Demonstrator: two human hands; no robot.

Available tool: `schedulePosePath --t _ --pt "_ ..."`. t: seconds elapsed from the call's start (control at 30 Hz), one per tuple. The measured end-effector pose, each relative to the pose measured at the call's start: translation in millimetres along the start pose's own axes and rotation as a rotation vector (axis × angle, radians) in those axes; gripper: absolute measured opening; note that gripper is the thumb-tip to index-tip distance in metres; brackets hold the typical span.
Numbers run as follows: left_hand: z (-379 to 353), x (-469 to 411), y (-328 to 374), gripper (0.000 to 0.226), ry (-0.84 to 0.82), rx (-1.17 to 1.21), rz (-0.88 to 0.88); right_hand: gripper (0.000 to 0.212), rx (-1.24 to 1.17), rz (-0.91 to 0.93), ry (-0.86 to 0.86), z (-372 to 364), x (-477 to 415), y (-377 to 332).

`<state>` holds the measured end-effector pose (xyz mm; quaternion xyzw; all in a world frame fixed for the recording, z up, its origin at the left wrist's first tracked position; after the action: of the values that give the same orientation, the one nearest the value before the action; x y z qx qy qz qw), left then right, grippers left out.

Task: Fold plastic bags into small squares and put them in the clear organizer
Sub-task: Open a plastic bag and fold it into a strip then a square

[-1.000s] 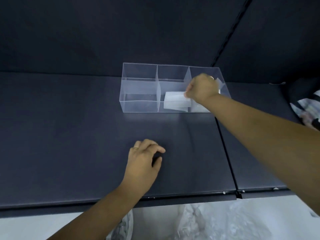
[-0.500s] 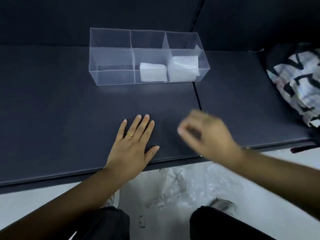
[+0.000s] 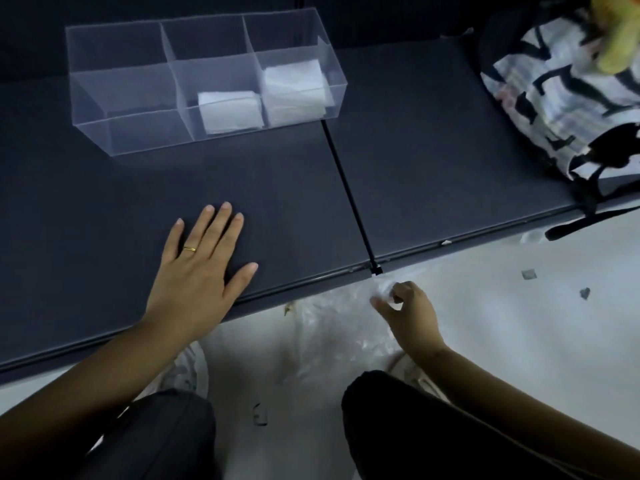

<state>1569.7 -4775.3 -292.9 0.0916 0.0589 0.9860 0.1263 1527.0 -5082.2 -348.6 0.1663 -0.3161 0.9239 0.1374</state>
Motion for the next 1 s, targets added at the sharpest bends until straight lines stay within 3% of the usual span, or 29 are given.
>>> schedulePosePath --t 0.1,0.2,0.3,0.37,0.43,0.57,0.73,0.83,0.93,1.0 --pt "6.0 -1.4 2.9 0.082 -0.017 0.052 0.022 0.041 -0.353 0.015 -0.251 27.4 16.0 -15.2" --pt "17.0 -6.1 20.2 0.096 -0.105 0.469 0.006 0.062 -0.61 0.173 -0.434 62.3 30.6 -52.4" --pt "35.5 -3.6 65.1 0.096 -0.365 1.057 -0.118 0.03 -0.744 0.307 -0.409 95.3 23.7 -95.4" --pt "45.5 -3.1 89.1 0.096 -0.498 1.22 -0.202 0.015 -0.868 0.331 -0.411 105.7 13.4 -117.4" --pt "49.5 -7.3 98.5 0.081 -0.525 1.322 -0.211 0.014 -0.954 0.337 -0.443 108.4 2.2 -130.7" --pt "47.2 -21.1 69.8 0.036 -0.368 1.634 0.098 0.022 -1.017 0.25 -0.364 114.4 -22.7 -138.4" --pt "42.3 -33.5 11.3 0.02 -0.134 1.832 0.26 0.016 -1.015 0.049 -0.131 123.4 -61.0 -106.6" --pt "39.7 -35.6 -7.2 0.031 -0.107 1.831 0.296 0.009 -0.841 0.039 0.013 128.9 -80.1 -93.8" --pt "32.3 -33.4 -19.3 0.053 -0.145 1.561 0.347 0.033 -0.455 0.103 0.245 142.1 -82.0 -94.1" --pt "33.2 -31.9 -28.0 0.067 -0.1 1.265 0.366 0.039 -0.319 0.264 0.284 142.7 -66.8 -110.5"
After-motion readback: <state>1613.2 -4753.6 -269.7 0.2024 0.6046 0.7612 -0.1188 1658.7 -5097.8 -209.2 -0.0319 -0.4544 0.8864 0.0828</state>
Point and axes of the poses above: each hand's wrist, its own x-axis away from the middle knuckle, its own z-axis out of the back of the hand, y = z × x, the point moved 6 cm from there along -x, towards the middle knuckle, and after that the axes turned 5 degrees about -y, right-handed, at the moved point
